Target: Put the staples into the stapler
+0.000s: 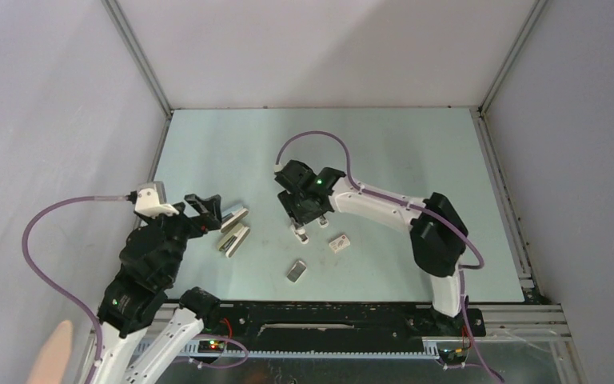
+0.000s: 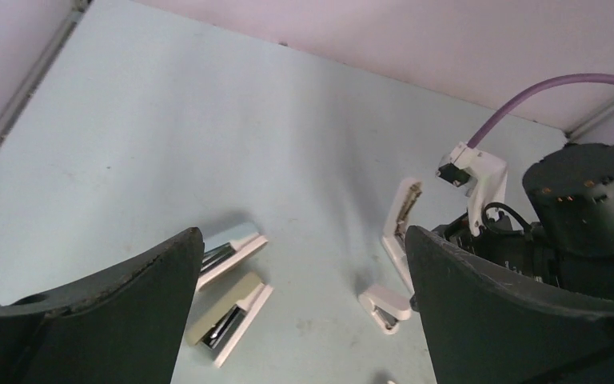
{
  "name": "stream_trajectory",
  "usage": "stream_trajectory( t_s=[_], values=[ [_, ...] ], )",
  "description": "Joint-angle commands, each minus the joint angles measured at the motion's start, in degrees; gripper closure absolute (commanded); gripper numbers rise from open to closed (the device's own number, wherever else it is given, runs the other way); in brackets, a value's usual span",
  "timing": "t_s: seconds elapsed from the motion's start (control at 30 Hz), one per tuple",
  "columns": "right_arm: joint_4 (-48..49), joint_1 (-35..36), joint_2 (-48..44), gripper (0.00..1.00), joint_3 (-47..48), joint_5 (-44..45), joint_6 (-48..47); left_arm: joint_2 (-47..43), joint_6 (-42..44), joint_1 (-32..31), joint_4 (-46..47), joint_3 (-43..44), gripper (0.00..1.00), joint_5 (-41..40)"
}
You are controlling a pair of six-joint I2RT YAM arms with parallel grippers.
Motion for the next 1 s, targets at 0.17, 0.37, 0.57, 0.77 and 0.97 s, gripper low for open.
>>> stream_trajectory(
  t_s=[0.17,0.37,0.57,0.77,0.97],
  values=[
    [-8.54,-1.03,10.73,0.54,13.41,-2.83,-2.53,-1.99,8.09,0.43,3.56,-4.38,0.0,-3.83],
    [-8.57,-1.18,13.9,0.54,14.16,-3.99,-2.51,-1.56,9.05,1.23,3.61,-5.5,0.0,-2.7],
    [-8.6,-1.03,15.61,0.62,13.15,-3.56,-1.91,-1.92,9.05,3.11,3.95,-5.79,0.0,-0.78],
    [-5.68,-0.34,15.42,0.78,9.68,-2.07,-1.5,-1.7,9.05,3.38,3.96,-5.97,0.0,-0.34],
    [-1.8,1.37,16.35,0.85,5.39,3.95,-1.12,-1.46,9.05,3.78,4.01,-6.06,0.0,-0.04]
  ],
)
